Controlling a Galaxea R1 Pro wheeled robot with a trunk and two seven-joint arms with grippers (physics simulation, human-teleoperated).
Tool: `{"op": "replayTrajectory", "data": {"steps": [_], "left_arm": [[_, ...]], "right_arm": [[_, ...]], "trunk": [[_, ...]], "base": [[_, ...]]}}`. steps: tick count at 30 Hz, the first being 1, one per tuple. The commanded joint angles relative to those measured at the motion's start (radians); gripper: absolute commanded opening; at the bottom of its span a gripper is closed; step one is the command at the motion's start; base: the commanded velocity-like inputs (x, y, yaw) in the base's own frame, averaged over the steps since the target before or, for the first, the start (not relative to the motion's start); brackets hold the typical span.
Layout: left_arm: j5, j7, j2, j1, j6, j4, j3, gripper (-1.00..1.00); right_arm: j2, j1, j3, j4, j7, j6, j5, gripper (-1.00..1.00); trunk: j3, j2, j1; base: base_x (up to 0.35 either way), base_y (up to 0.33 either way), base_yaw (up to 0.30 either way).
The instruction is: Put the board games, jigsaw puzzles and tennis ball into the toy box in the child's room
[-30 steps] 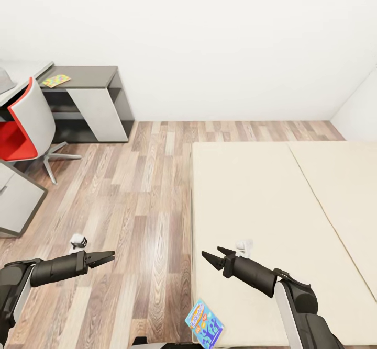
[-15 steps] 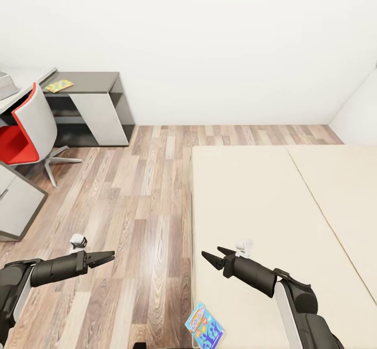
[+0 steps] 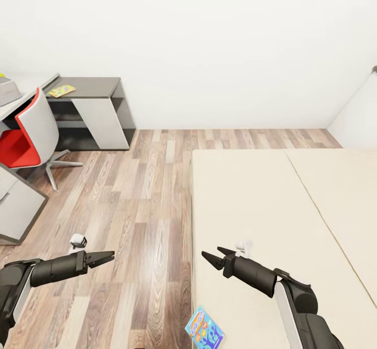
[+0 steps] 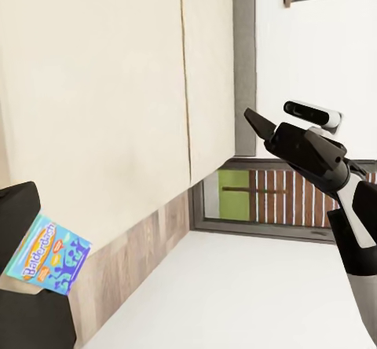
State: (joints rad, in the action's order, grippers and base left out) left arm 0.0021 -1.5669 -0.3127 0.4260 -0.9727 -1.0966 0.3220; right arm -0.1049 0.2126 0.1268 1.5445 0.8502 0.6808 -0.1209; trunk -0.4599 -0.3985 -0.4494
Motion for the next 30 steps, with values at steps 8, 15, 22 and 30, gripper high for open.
{"op": "replayTrajectory", "data": {"steps": [8,15,22,30], "left_arm": [[-0.001,-0.004,0.000,0.000,-0.011,0.000,0.000,1.00],[-0.001,-0.004,0.000,0.000,-0.011,0.000,0.007,1.00],[-0.001,-0.004,0.000,0.000,-0.011,0.000,0.008,1.00],[-0.001,-0.004,0.000,0.000,-0.011,0.000,0.009,1.00]], "right_arm": [[-0.001,0.001,0.002,0.001,0.002,0.006,-0.003,1.00],[-0.001,0.001,0.002,0.000,0.002,0.006,-0.003,1.00],[-0.001,0.001,0.002,0.001,0.001,0.006,-0.003,1.00],[-0.001,0.001,0.002,0.001,0.001,0.006,-0.003,1.00]], "trunk": [[0.012,-0.002,-0.001],[0.023,-0.002,-0.001],[0.035,-0.002,-0.001],[0.048,-0.002,-0.001]], "base": [[0.000,0.000,0.000],[0.000,0.000,0.000],[0.000,0.000,0.000],[0.000,0.000,0.000]]}}
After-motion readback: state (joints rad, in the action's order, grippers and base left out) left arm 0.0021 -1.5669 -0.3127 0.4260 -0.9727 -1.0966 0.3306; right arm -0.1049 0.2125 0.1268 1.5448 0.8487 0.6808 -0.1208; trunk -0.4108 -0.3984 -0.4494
